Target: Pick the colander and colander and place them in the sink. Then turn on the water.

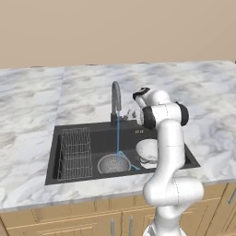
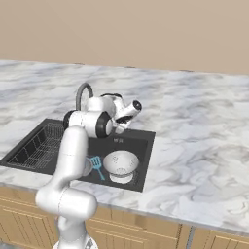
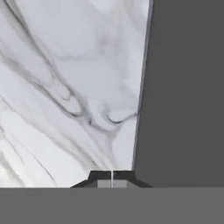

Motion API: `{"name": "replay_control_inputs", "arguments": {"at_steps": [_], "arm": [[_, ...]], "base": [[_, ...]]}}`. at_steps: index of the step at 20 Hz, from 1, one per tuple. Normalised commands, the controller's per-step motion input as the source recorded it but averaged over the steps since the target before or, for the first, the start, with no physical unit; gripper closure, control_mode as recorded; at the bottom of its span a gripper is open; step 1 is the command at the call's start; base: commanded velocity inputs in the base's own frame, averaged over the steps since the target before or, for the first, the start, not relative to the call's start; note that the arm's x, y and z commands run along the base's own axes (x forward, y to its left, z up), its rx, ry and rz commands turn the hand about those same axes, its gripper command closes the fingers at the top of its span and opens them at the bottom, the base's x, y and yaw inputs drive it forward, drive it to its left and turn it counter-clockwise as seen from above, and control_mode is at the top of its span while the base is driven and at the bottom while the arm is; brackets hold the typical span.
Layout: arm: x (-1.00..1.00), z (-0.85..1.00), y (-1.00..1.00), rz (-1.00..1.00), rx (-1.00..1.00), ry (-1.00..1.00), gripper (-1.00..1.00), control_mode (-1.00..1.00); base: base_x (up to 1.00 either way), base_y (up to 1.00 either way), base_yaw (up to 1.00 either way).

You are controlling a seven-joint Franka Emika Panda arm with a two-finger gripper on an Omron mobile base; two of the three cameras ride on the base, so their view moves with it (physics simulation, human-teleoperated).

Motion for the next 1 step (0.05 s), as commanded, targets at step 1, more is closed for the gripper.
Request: {"name": "replay_control_inputs", "arguments": {"at_steps": [1], "arm": [[-0.36,0.06,0.0,0.0,0.01,-0.04,1.0,-1.0]], "base": [[0.0,0.0,0.0]]}}
